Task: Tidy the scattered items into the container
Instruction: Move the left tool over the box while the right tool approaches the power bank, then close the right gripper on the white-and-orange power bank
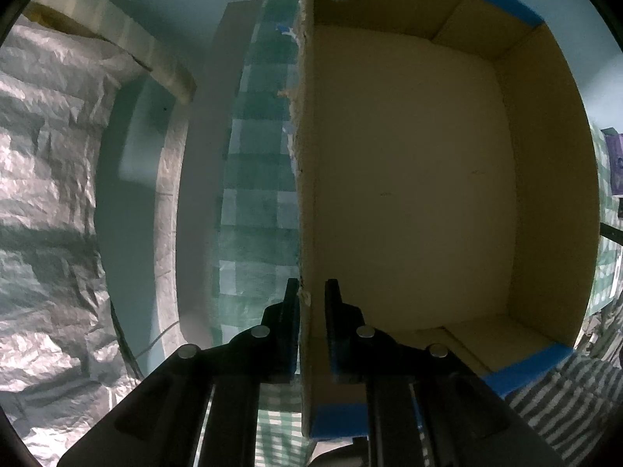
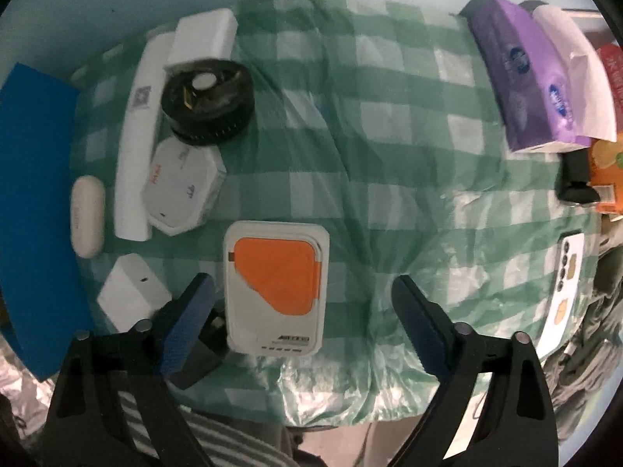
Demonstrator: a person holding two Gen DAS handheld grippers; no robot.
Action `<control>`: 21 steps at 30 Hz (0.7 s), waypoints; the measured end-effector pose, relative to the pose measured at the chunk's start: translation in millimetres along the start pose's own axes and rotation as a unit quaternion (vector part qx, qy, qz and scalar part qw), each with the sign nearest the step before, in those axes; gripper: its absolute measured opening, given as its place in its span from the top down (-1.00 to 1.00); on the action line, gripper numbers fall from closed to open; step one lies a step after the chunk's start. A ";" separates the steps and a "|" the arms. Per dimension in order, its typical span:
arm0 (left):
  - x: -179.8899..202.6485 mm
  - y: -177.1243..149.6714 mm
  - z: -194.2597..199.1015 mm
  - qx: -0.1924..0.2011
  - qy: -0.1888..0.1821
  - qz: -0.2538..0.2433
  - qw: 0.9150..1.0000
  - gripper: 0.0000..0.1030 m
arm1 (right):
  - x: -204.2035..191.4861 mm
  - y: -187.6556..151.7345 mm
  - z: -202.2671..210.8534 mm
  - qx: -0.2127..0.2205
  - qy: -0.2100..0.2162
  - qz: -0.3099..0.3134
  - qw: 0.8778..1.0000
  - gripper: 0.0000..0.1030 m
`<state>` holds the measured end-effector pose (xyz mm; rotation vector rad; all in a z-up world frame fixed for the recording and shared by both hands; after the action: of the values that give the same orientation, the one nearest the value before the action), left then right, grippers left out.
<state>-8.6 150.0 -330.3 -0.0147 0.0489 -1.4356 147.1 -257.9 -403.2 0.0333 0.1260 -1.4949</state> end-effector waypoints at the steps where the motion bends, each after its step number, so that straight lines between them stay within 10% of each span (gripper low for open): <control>1: 0.5 -0.4 0.2 0.000 0.000 -0.001 1.000 0.77 | -0.8 -1.6 -4.2 -0.004 0.003 -0.003 1.000 -0.68; 21: 4.2 0.4 4.0 0.005 0.010 -0.007 1.000 0.77 | -34.6 -15.6 -50.8 -0.015 -0.029 0.020 0.999 -0.38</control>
<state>-7.5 145.8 -326.4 0.0075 0.0577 -1.4504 125.9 -219.7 -449.2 -0.0308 0.1008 -1.4522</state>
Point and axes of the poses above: each gripper's, at about its wrist camera, not at the fingertips, and z roughly against the way its jaws point, x to its right, y to its top, the point moved 9 cm from there along -z, roughly the way its jaws point, and after that the axes turned 8 degrees about -z, right-handed, at the moved point
